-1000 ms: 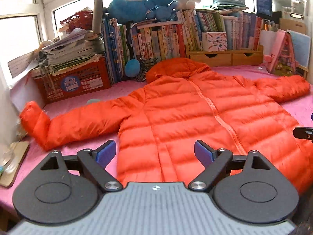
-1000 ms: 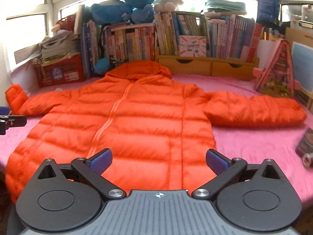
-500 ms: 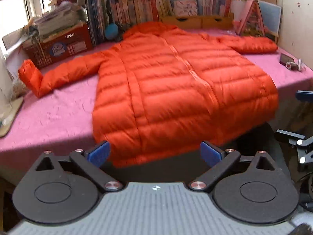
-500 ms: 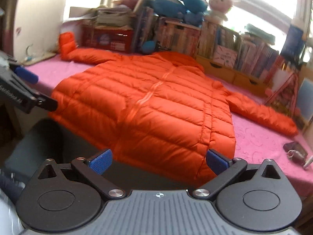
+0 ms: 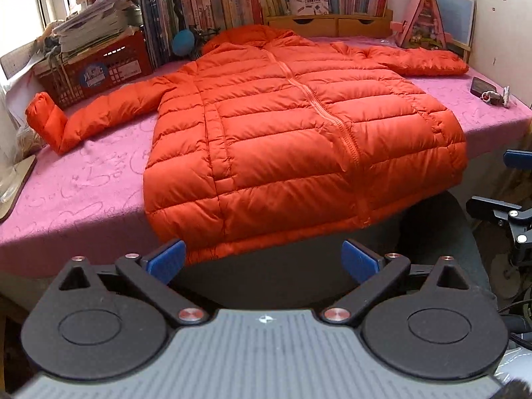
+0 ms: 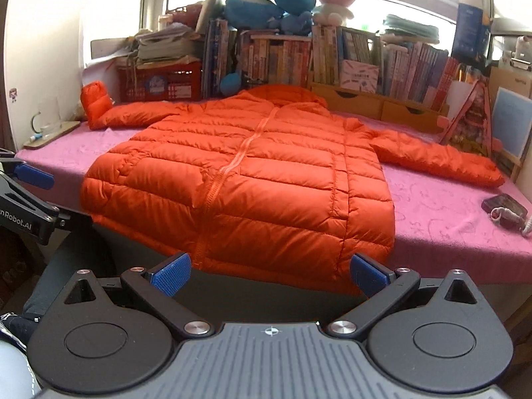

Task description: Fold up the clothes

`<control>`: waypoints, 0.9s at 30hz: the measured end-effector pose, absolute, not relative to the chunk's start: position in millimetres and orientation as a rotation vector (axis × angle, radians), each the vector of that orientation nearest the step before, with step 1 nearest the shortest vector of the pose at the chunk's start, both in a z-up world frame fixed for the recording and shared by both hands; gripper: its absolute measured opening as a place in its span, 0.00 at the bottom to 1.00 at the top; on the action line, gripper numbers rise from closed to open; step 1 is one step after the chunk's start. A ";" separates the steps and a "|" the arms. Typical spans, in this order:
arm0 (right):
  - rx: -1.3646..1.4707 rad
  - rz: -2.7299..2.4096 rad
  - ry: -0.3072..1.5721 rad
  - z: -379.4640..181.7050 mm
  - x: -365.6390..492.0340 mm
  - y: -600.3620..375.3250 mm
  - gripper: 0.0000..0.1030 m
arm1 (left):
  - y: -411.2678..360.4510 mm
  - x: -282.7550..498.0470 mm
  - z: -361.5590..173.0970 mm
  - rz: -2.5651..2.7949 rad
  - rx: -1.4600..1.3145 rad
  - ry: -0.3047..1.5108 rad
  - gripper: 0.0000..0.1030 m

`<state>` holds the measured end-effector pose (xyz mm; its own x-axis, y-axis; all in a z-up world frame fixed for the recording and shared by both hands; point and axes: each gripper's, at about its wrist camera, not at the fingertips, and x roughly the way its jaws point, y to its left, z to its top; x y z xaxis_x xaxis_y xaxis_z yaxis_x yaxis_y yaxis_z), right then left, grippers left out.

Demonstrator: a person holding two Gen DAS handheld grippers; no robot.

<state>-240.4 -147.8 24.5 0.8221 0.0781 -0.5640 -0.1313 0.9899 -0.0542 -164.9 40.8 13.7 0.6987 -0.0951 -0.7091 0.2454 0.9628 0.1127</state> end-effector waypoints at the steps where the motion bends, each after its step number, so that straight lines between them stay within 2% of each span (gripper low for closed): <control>1: -0.092 0.107 0.598 23.8 -240.0 -147.0 1.00 | 41.4 -164.8 13.2 -0.192 0.204 0.777 0.98; 11: -0.086 0.094 0.606 21.4 -237.8 -144.0 1.00 | 42.9 -162.7 12.0 -0.194 0.192 0.782 0.98; 16: -0.070 0.092 0.540 31.0 -227.0 -150.6 1.00 | 43.7 -139.2 26.5 -0.239 0.178 0.689 0.98; 24: 0.387 -0.101 0.400 58.0 -155.6 -262.7 1.00 | 52.6 -46.9 51.8 -0.136 0.043 0.666 0.98; 27: 0.449 -0.137 0.344 60.1 -134.5 -298.4 1.00 | 53.3 -25.7 46.2 -0.115 0.041 0.686 0.99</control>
<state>-134.5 -298.4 60.1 0.9334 -0.0549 -0.3547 0.2049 0.8928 0.4011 -25.7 53.3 46.2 0.7676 -0.0924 -0.6343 0.1195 0.9928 0.0000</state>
